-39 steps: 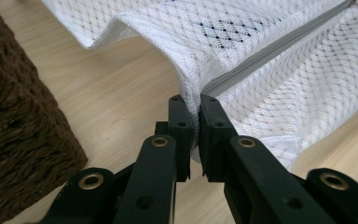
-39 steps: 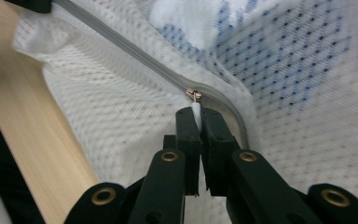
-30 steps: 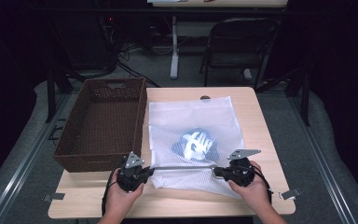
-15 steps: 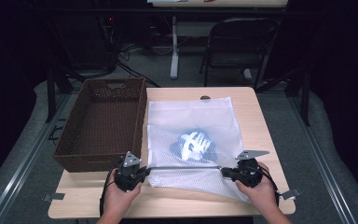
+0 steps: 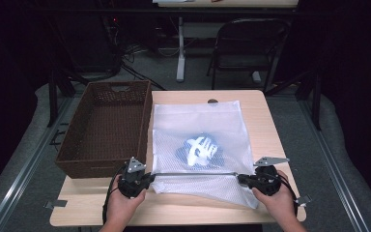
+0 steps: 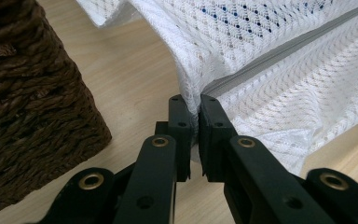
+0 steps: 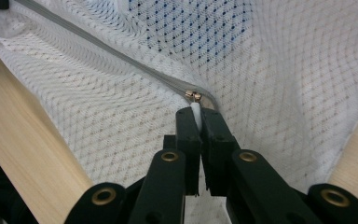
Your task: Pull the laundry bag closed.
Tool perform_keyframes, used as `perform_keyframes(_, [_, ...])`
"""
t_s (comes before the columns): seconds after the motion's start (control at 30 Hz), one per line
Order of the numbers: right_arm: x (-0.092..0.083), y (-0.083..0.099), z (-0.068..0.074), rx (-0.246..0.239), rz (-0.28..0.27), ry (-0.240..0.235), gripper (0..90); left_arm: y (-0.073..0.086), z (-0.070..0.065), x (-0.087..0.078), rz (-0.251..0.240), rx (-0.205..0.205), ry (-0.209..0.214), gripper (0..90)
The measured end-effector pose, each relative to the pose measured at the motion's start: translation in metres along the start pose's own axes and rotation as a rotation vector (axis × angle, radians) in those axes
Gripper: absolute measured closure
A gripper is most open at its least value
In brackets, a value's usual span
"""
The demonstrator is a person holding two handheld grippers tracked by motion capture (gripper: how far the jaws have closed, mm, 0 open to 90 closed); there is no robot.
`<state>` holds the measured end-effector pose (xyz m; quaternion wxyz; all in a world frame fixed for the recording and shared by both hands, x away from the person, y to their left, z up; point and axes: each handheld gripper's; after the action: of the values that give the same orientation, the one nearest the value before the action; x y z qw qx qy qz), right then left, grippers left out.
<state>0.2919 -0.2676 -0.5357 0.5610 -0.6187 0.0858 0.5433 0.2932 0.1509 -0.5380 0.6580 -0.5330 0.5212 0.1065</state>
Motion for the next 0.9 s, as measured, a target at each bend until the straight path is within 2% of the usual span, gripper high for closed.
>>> perform_keyframes(0.17, [-0.004, 0.005, -0.005, 0.02, -0.007, 0.003, 86.6, 0.0, 0.0, 0.0, 0.002, -0.001, 0.001, 84.9])
perform_keyframes(0.23, [-0.006, 0.007, -0.006, 0.024, -0.002, 0.017, 86.5, 0.001, 0.0, -0.001, 0.005, -0.004, 0.007, 84.9])
perform_keyframes(0.27, [-0.007, 0.008, -0.006, 0.031, -0.01, 0.007, 86.6, 0.001, 0.0, -0.001, 0.005, 0.0, 0.003, 84.9])
perform_keyframes(0.47, [-0.011, 0.012, -0.011, 0.051, -0.015, 0.014, 86.6, 0.002, 0.001, -0.002, 0.003, -0.004, 0.003, 84.9])
perform_keyframes(0.7, [-0.013, 0.014, -0.012, 0.049, -0.008, 0.022, 86.6, 0.002, 0.0, -0.002, 0.012, 0.003, 0.002, 84.9])
perform_keyframes(0.83, [-0.013, 0.017, -0.014, 0.053, 0.002, 0.047, 86.6, 0.003, 0.002, -0.001, 0.023, 0.001, -0.016, 85.0])
perform_keyframes(0.9, [-0.015, 0.019, -0.018, 0.073, -0.003, 0.035, 86.6, 0.003, 0.002, 0.0, 0.034, 0.001, -0.018, 85.0])
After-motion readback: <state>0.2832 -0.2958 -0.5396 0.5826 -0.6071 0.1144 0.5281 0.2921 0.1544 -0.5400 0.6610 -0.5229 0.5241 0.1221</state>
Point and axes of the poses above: each handheld gripper's, and its own axes: x roughly forward along the jaws, y roughly out of its underside, z roughly to its left, and after that the axes turned 7 degrees about z, right-handed
